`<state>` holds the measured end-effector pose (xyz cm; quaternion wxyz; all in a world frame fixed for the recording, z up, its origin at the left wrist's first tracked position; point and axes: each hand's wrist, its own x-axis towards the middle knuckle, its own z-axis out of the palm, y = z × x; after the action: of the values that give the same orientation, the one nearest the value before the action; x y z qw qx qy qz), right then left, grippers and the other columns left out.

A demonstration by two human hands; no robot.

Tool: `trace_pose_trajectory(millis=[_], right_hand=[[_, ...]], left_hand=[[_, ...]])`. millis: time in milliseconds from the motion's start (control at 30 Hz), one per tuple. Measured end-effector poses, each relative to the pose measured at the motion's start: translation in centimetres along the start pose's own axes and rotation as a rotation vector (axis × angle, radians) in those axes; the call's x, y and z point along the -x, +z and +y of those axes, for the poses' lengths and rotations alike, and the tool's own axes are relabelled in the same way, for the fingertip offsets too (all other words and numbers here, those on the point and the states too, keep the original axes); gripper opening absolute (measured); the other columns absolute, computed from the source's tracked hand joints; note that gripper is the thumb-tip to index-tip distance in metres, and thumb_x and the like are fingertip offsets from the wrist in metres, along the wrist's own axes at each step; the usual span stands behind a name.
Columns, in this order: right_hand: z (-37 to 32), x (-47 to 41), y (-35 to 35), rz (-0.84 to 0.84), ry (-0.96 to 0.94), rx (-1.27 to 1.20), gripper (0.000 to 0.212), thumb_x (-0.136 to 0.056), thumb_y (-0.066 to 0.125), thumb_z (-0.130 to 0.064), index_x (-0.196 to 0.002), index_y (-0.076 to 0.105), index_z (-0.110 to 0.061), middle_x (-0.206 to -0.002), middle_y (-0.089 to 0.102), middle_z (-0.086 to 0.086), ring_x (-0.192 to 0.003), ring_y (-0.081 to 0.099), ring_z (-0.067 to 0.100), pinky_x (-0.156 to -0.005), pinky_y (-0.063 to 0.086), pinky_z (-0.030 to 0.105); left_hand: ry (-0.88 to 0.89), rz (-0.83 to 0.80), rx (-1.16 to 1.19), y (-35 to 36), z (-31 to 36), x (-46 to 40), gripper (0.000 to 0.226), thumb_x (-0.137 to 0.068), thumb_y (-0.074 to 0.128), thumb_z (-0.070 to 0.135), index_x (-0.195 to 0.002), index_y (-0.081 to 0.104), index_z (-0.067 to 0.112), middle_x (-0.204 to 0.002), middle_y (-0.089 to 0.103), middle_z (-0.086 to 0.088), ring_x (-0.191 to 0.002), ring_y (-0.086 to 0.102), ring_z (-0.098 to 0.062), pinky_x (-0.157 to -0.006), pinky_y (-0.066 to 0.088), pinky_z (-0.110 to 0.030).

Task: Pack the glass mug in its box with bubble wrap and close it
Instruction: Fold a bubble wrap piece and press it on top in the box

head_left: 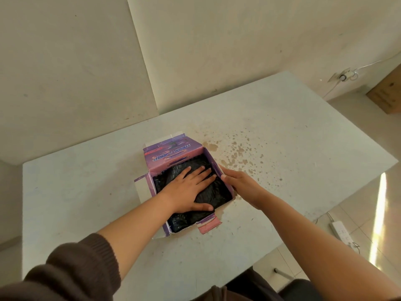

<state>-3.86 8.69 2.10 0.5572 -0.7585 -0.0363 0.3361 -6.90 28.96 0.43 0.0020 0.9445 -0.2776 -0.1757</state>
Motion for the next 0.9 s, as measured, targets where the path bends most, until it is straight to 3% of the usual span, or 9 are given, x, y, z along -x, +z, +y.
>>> trace_pose_trajectory(millis=[133, 233, 367, 467, 567, 767, 900], right_hand=[[-0.4, 0.2, 0.2, 0.003, -0.021, 0.079, 0.036, -0.098, 0.041, -0.028, -0.132, 0.052, -0.028, -0.126, 0.059, -0.001, -0.119, 0.052, 0.018, -0.103, 0.043, 0.043], [-0.6, 0.2, 0.2, -0.001, -0.017, 0.129, 0.037, -0.099, 0.039, -0.028, -0.135, 0.049, -0.029, -0.127, 0.058, -0.001, -0.119, 0.051, 0.018, -0.102, 0.044, 0.042], [-0.4, 0.4, 0.2, -0.023, -0.037, 0.083, 0.037, -0.099, 0.04, -0.027, -0.135, 0.047, -0.032, -0.129, 0.057, -0.004, -0.121, 0.05, 0.015, -0.102, 0.043, 0.042], [-0.4, 1.0, 1.0, 0.027, -0.103, 0.105, 0.041, -0.1, 0.036, -0.022, -0.14, 0.037, -0.033, -0.132, 0.052, -0.007, -0.121, 0.049, 0.012, -0.102, 0.043, 0.037], [-0.1, 1.2, 1.6, 0.092, -0.174, 0.226, 0.043, -0.102, 0.03, -0.022, -0.14, 0.03, -0.042, -0.131, 0.05, -0.005, -0.111, 0.049, 0.009, -0.098, 0.043, 0.03], [0.8, 0.8, 1.4, 0.069, -0.206, 0.121, 0.04, -0.102, 0.031, -0.024, -0.139, 0.034, -0.04, -0.145, 0.039, -0.01, -0.132, 0.034, 0.004, -0.106, 0.031, 0.022], [1.0, 0.7, 1.3, 0.052, -0.202, 0.108, 0.04, -0.102, 0.031, -0.024, -0.14, 0.034, -0.038, -0.145, 0.038, -0.011, -0.134, 0.032, 0.005, -0.112, 0.028, 0.028]], left_hand=[[-0.015, -0.027, -0.016, 0.1, 0.0, -0.1, 0.101, -0.067, 0.007, 0.084, -0.149, -0.009, 0.026, -0.159, -0.007, 0.001, -0.144, -0.014, -0.016, -0.117, -0.01, -0.042], [-0.025, -0.056, 0.016, -0.1, 0.3, -0.1, 0.094, -0.078, 0.024, 0.079, -0.149, -0.009, 0.025, -0.158, -0.01, 0.001, -0.144, -0.017, -0.017, -0.117, -0.008, -0.045], [-0.158, 0.132, 0.454, -0.7, 1.6, -0.2, 0.088, -0.082, 0.056, 0.061, -0.149, 0.014, 0.023, -0.159, 0.003, 0.002, -0.145, -0.006, -0.012, -0.117, -0.008, -0.039], [-0.349, 0.304, 0.649, -0.9, 2.8, -1.2, 0.091, -0.082, 0.058, 0.058, -0.15, 0.011, 0.018, -0.159, 0.003, 0.0, -0.145, 0.001, -0.013, -0.117, -0.005, -0.035], [-0.428, 0.289, 0.548, -0.4, 3.5, -1.9, 0.102, -0.08, 0.051, 0.067, -0.15, -0.002, 0.015, -0.159, -0.004, -0.002, -0.145, -0.003, -0.014, -0.118, -0.004, -0.038], [-0.427, 0.21, 0.435, 0.3, 3.4, -2.2, 0.108, -0.077, 0.049, 0.071, -0.15, -0.005, 0.014, -0.159, -0.008, -0.001, -0.145, -0.009, -0.015, -0.117, -0.008, -0.039], [-0.457, 0.202, 0.375, 0.3, 3.6, -2.3, 0.104, -0.079, 0.053, 0.067, -0.15, -0.002, 0.014, -0.159, -0.006, -0.001, -0.145, -0.008, -0.015, -0.117, -0.009, -0.038]])
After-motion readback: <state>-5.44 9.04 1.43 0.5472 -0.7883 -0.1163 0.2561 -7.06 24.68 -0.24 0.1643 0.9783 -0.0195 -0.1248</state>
